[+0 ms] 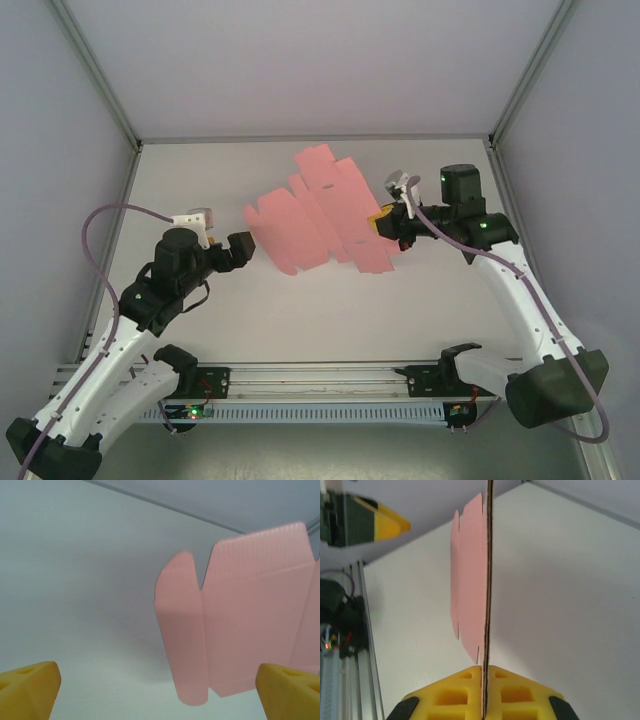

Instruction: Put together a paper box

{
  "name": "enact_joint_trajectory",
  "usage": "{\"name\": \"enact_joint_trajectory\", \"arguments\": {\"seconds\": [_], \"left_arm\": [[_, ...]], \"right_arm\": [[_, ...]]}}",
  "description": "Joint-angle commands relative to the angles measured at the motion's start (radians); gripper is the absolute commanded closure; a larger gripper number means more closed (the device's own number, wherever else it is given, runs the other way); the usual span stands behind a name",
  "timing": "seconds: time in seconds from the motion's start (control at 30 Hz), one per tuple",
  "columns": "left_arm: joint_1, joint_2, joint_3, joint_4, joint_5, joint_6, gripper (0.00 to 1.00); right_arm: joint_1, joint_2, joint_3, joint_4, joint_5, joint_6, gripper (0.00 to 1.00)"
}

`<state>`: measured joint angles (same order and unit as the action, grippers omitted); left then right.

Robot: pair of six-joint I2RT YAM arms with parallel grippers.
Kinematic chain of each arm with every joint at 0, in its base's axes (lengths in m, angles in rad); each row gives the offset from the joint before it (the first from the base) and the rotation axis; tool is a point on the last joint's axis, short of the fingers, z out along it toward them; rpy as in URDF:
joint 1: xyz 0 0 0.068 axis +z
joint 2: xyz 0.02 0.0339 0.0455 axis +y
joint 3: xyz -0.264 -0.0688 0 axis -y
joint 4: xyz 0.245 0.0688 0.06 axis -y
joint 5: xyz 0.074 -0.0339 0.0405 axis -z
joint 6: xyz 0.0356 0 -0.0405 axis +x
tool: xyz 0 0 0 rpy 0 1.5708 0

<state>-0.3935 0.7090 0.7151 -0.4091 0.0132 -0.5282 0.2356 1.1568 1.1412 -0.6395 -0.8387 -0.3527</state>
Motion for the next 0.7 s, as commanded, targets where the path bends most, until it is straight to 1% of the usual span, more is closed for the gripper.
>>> {"name": "enact_joint_trajectory", "arguments": {"seconds": [0.0,0.1,0.2,0.37,0.57,0.67], "left_arm": [[-0.010,-0.011,0.051,-0.086,-0.096,0.007,0.00],[-0.009,-0.003,0.075,-0.119,-0.094,0.015,0.00],[-0.010,0.010,0.066,-0.098,-0.039,0.018,0.00],[-0.010,0.016,0.070,-0.112,0.004,0.009,0.00],[-0.010,0.017,0.065,-0.147,0.034,0.002,0.01],[-0.009,0.017,0.065,-0.163,0.034,0.002,0.00]], "right_arm": [[0.078,0.062,0.148,-0.344,0.152,-0.314,1.00],[0.144,0.165,0.312,-0.537,0.234,-0.424,1.00],[0.176,0.256,0.446,-0.691,0.268,-0.521,1.00],[0.236,0.355,0.607,-0.855,0.348,-0.684,1.00],[0.275,0.491,0.807,-1.014,0.462,-0.759,1.00],[0.288,0.554,0.863,-1.031,0.499,-0.784,1.00]]}}
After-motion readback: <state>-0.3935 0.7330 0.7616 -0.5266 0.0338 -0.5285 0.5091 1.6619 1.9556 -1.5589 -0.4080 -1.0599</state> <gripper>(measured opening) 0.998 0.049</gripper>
